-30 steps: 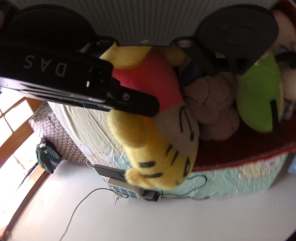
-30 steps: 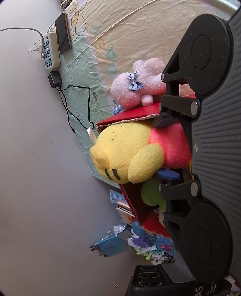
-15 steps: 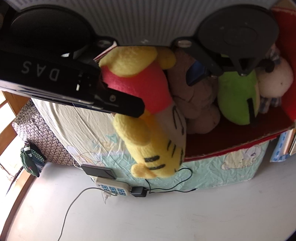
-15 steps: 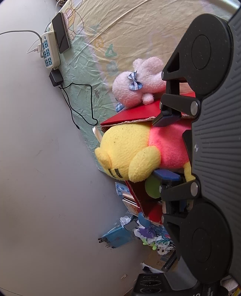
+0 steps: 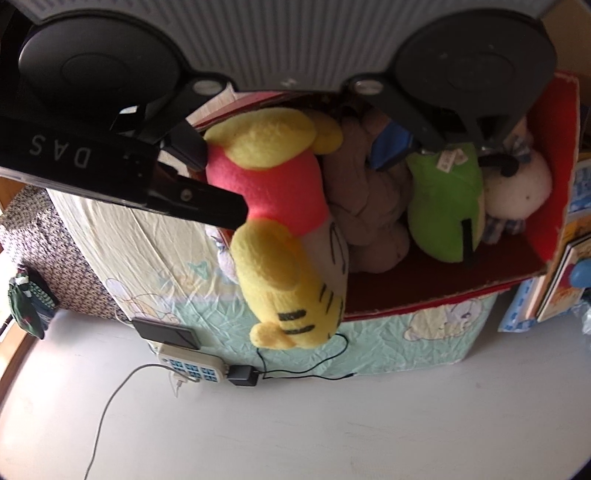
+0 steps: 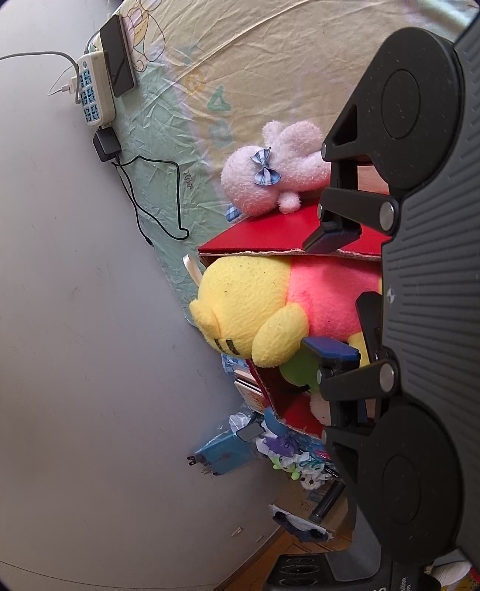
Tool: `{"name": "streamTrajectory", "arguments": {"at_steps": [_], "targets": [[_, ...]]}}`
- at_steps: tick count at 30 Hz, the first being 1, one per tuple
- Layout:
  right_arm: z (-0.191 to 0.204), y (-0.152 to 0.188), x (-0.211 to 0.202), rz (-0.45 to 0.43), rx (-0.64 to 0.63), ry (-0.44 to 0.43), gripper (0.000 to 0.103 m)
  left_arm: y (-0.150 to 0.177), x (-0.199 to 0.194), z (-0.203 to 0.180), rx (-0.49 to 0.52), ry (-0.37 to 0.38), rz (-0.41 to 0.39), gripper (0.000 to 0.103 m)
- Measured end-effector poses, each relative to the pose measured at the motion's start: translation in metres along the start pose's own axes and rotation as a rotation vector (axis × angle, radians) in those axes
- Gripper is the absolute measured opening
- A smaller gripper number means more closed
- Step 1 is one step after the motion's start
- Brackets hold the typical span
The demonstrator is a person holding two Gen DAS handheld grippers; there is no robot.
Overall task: Organize objects
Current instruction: 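Move the right gripper back to the white bunny with blue bow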
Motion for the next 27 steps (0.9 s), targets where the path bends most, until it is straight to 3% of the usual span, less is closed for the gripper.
{"name": "streamTrajectory", "arguments": {"at_steps": [13,27], "targets": [[-0.018,-0.003,-0.019,0.023,-0.024,-0.051,0.054,0.011,-0.025,-0.013,-0.045,-0.099,-0.036,0.095],[-0.075,-0.005,-0.023,0.058,-0.018,-0.016,0.053,0.017,-0.037,-0.052,-0.048,-0.098,-0.097,0.095]]}}
Point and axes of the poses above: each gripper's, at about its wrist camera, not at the fingertips, and x roughly the way its jaws point, z to its left, y to its underside, the point moved 5 cm from there along x, roughly the way its jaws point, and after that the axes turned 3 degrees about -z, right-handed, at the moved point
